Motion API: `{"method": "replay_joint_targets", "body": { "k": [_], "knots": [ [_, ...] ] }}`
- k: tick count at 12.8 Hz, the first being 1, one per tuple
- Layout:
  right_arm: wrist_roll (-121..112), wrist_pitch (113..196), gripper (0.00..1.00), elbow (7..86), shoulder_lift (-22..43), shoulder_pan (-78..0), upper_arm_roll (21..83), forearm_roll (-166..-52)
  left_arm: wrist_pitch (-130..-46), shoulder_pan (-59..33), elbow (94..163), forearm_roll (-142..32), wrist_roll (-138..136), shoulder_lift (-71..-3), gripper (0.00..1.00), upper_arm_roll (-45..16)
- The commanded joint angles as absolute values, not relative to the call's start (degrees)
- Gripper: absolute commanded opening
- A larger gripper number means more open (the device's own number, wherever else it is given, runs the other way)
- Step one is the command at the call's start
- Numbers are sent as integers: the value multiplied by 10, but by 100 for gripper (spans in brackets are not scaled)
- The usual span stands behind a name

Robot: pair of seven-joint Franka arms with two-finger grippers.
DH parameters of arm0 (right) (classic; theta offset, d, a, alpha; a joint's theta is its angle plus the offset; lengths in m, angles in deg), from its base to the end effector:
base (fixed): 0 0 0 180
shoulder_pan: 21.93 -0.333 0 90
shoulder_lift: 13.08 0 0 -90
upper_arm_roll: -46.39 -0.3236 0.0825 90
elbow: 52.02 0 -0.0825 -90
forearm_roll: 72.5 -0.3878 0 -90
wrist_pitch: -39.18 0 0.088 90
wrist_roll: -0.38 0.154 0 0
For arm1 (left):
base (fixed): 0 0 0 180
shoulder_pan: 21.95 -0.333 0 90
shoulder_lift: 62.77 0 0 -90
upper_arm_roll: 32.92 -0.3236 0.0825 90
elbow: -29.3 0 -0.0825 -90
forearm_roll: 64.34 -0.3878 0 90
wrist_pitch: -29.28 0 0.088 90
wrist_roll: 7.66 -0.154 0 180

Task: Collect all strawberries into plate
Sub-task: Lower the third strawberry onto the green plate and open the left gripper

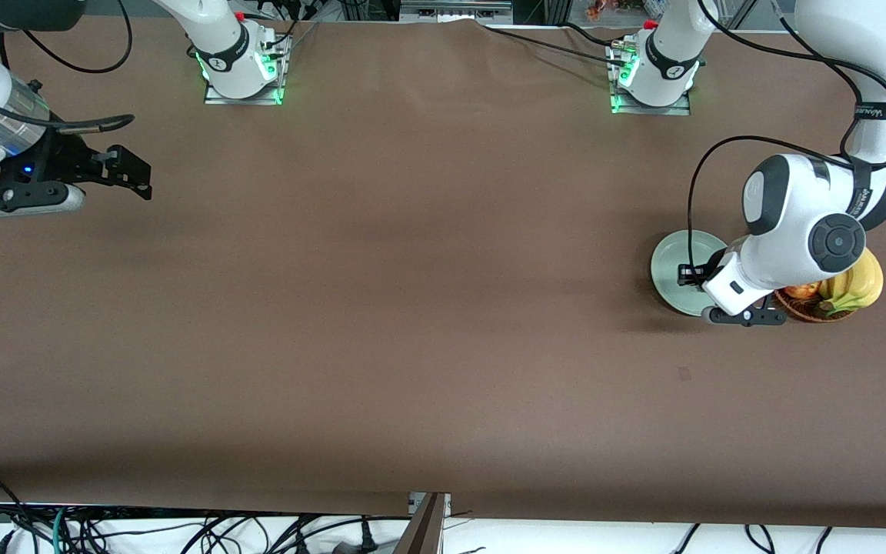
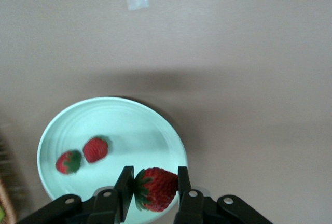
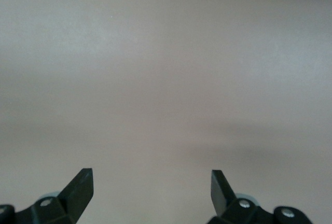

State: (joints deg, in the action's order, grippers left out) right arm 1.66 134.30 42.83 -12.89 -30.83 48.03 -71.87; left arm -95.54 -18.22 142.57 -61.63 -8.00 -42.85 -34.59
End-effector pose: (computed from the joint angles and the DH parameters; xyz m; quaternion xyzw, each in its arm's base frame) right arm 0.5610 0.0699 0.5506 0.9986 0.0526 0.0011 0.0055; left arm 0.5912 -0.0250 0.2388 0.9972 -0.0065 -0.0730 0.0123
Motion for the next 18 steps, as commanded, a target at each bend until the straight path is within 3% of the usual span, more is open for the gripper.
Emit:
{"method": "replay_joint_targets", "body": {
  "k": [1, 4, 6, 8, 16, 18],
  "knots": [
    [8, 1330, 100, 407, -118, -296, 474, -710, -1086, -178, 1536, -601, -110, -440, 22, -352],
    [13, 1331, 100, 406, -111, -295, 474, -717, -1103, -178, 1545, -601, -113, -422, 29, -352],
    [13, 1330, 100, 406, -111, -295, 475, -718, -1092, -177, 1538, -605, -124, -424, 100, -353],
    [13, 1333, 100, 406, -111, -294, 475, -716, -1052, -178, 1515, -605, -128, -449, 100, -361],
    [14, 1335, 100, 385, -104, -295, 475, -719, -735, -190, 1364, -609, -118, -600, 100, -356],
    [16, 1333, 100, 385, -104, -294, 475, -719, -659, -185, 1294, -609, -94, -604, 100, -352]
  ]
}}
